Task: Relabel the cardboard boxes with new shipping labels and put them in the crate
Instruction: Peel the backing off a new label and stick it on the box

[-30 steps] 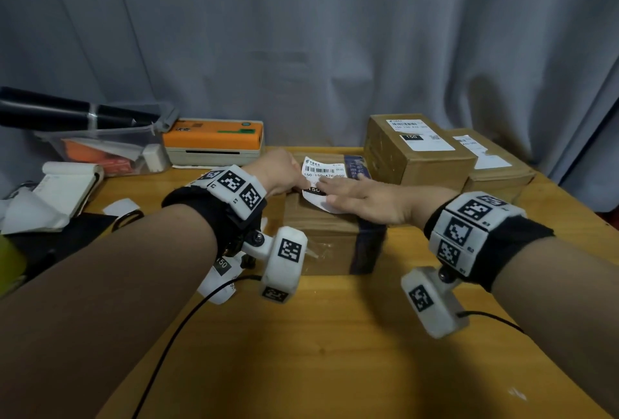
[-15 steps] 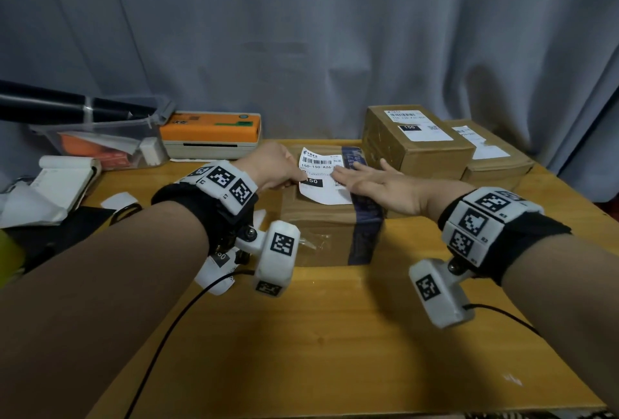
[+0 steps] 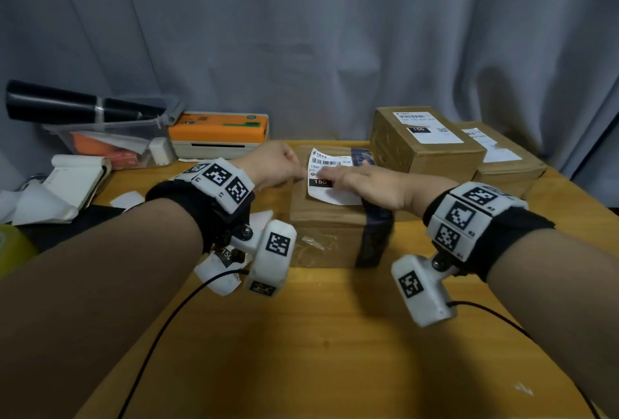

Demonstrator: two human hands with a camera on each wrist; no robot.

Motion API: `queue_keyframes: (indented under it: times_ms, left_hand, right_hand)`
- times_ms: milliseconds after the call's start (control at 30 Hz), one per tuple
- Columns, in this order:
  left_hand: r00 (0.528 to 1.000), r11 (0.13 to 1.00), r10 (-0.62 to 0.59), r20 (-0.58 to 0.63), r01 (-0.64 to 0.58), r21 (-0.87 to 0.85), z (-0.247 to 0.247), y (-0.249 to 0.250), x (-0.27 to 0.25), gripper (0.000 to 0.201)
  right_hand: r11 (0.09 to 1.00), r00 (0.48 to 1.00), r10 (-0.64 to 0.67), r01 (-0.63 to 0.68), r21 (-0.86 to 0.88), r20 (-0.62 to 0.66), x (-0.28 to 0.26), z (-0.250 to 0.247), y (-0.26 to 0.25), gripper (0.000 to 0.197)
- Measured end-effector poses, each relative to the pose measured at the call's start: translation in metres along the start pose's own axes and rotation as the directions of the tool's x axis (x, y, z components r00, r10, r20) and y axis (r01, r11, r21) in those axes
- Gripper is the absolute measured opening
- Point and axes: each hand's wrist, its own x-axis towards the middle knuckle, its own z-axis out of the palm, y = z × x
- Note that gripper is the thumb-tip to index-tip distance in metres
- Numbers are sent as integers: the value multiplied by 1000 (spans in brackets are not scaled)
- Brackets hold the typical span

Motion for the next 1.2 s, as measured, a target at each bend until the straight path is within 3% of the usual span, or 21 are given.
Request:
queue_keyframes:
  times_ms: [67,133,200,333,533,667,733,833,933,1100,1200]
  left_hand:
    - [978,973,206,-43,-200,112,0,5,-1,13]
    - [948,936,315,32,-316,156,8,13,-3,17]
    - [934,910,343,97,-356,212,21,16,-3,17]
    - [930,913,357,91,-368,174,31,4,0,18]
    - [911,895,329,250,-385,224,19,-11,-10,42]
    - [884,872,273,380,-394,289,9,-11,-14,51]
    - [889,887,249,383,-368,278,5,-6,-13,43]
    - [948,931,247,203,-290,221,16,-1,-10,34]
    - [978,884,197,71,-208,418,35,-8,-13,32]
    - [965,903,145,218,-219,370,10,-24,-27,46]
    - [965,929,147,218,-211,305,6,-26,-28,54]
  right_hand:
    - [988,990,32,-10,157,-137,1,-2,8,48]
    - [997,971,48,-32,74,-235,2,-2,11,40]
    - [997,962,17,-38,-72,-274,4,0,10,34]
    - [988,960,-32,-11,-152,-278,2,4,9,31]
    - [996,993,39,-48,-76,-116,-3,7,21,69]
    - [984,997,74,-75,-160,-17,-8,4,19,82]
    - [990,997,80,-80,-114,-11,-10,3,18,77]
    - [995,992,88,-92,-39,-86,-8,10,13,59]
    - [986,992,95,-105,-131,-82,-11,15,13,57]
    - [976,995,96,-96,-196,-12,-28,7,19,56]
    - [952,999,35,-39,-305,-19,-30,13,6,51]
